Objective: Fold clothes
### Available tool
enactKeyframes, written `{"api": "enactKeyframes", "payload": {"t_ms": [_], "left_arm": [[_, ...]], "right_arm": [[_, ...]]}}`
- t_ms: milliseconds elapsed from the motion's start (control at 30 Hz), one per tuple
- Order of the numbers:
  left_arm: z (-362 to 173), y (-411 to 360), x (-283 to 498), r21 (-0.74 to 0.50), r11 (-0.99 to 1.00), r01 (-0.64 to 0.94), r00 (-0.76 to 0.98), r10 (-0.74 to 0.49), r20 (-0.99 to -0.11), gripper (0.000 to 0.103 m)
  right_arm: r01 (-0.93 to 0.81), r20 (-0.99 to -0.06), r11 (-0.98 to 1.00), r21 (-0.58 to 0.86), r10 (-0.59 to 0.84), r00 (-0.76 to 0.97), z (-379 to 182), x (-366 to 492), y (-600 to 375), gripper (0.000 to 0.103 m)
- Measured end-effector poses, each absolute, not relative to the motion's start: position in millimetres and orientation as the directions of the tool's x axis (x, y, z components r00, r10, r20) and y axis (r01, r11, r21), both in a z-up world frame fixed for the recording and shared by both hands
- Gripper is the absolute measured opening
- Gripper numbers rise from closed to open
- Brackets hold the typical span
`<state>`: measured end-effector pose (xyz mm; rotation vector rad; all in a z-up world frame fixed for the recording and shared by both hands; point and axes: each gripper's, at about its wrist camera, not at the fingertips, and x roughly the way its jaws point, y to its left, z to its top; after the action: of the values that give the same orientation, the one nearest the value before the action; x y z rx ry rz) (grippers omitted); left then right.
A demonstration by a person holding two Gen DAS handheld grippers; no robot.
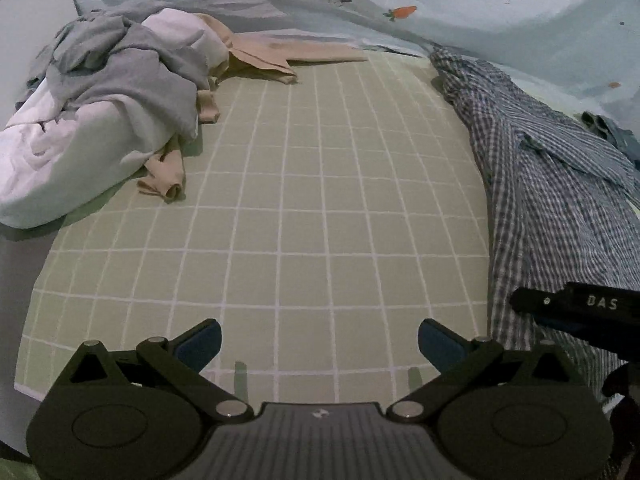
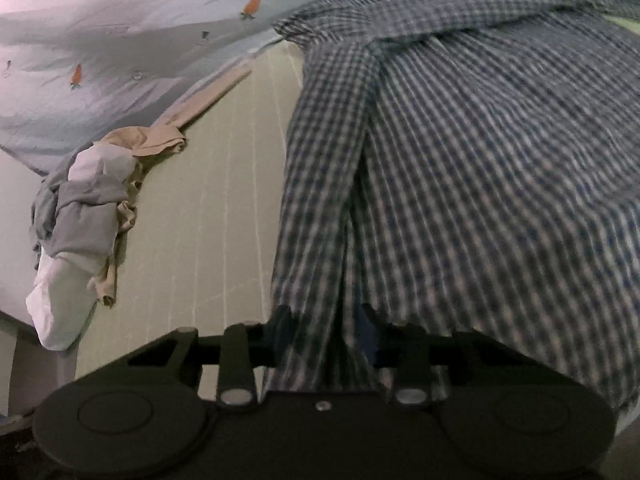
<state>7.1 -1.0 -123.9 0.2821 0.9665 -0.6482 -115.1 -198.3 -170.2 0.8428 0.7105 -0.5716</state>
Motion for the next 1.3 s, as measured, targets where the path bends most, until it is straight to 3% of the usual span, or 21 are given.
{"api": "enactKeyframes", "payload": {"t_ms": [267, 467, 533, 900, 1300], "left_arm": [[-124.2, 7.8, 1.5, -0.064, 0.763, 0.643, 0.389, -0.398, -0.831, 0.103], [-124.8, -2.1, -3.2, -0.082, 0.754, 0.652, 0.375, -0.415, -0.829, 0.103], [-124.2, -6.5, -7.0, -0.082, 0.741, 0.667, 0.369, -0.424, -0.827, 0.103], [-121.8, -71.4, -38.1, -0.105, 0.676, 0.730, 0.314, -0.468, -0.826, 0.103], [-139.7, -161.7, -114.8, -0.028, 0.582, 0.813, 0.260, -0.406, -0.876, 0.103]], "right_arm": [[0.658, -0.761, 0.609, 0.443, -0.133, 0.635, -164.1, -115.4, -176.5, 0.031], [0.614, -0.732, 0.636, 0.468, -0.110, 0.673, -161.0, -126.5, -177.1, 0.006], [0.601, -0.712, 0.638, 0.482, -0.115, 0.692, -158.2, -132.3, -179.8, 0.003], [0.559, -0.632, 0.674, 0.483, -0.173, 0.755, -129.4, -173.6, -207.0, 0.002], [0.621, -0.740, 0.677, 0.395, -0.166, 0.651, -145.1, -222.3, -285.7, 0.002]]}}
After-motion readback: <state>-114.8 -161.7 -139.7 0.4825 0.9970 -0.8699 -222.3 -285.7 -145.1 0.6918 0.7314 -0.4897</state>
